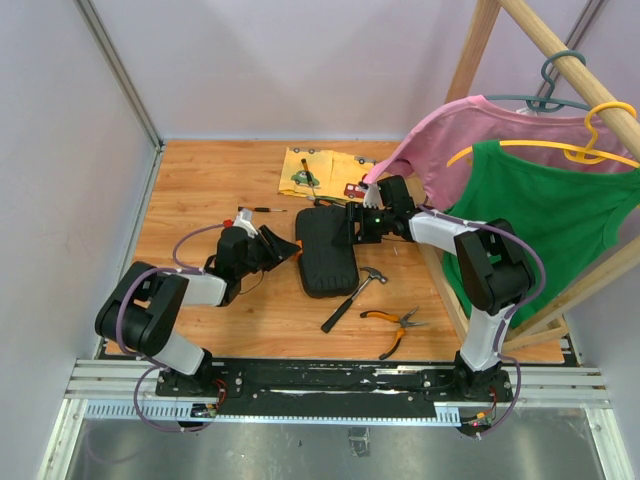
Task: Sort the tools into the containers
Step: Open the storage box at the center of the board.
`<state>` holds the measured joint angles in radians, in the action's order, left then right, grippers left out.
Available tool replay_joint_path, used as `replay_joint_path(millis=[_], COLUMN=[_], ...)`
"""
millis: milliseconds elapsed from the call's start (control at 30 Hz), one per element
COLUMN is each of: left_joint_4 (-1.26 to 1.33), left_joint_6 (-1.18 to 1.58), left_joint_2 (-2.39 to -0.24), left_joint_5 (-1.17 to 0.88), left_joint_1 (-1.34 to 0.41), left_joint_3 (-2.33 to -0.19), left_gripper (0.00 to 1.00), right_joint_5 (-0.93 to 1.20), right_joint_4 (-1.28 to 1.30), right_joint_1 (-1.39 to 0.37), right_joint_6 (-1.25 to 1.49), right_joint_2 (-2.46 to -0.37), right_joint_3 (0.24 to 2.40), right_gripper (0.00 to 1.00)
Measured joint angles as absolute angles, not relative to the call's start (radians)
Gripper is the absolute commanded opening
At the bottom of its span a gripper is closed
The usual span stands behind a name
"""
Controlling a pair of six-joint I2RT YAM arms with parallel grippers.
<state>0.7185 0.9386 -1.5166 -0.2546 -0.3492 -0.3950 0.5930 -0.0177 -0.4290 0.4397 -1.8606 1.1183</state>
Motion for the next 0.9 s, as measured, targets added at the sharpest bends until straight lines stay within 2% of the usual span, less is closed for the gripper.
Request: replay_joint_path(millis=[267,400,600,900], left_joint_4=[0.699,0.693,0.671,0.625], left_joint_6=[0.935,0.933,0.917,0.899], left_joint_2=[-1.506,-1.502,-1.502,-1.502], left_joint_5=[-0.249,-0.244,-0.233,-0.217], left_joint_1=[-0.350,-0.350,-0.350,-0.349], left_joint_3=[-0.405,-0.406,-0.414,-0.430], left_gripper=[0.35,0.39,0.50,0.58], right_joint_5=[0.598,0.599,0.601,0.603], right_joint_4=[-0.022,-0.023,-0.024,-0.026], right_joint_1=[-0.429,-0.429,-0.429,-0.429], right_joint_6=[0.440,0.440,0.440,0.440], right_joint_2=[-1.864,-1.865,-1.866,-1.867], right_joint_3=[1.119,1.119,1.119,1.119], right_gripper=[0.70,0.70,0.70,0.70])
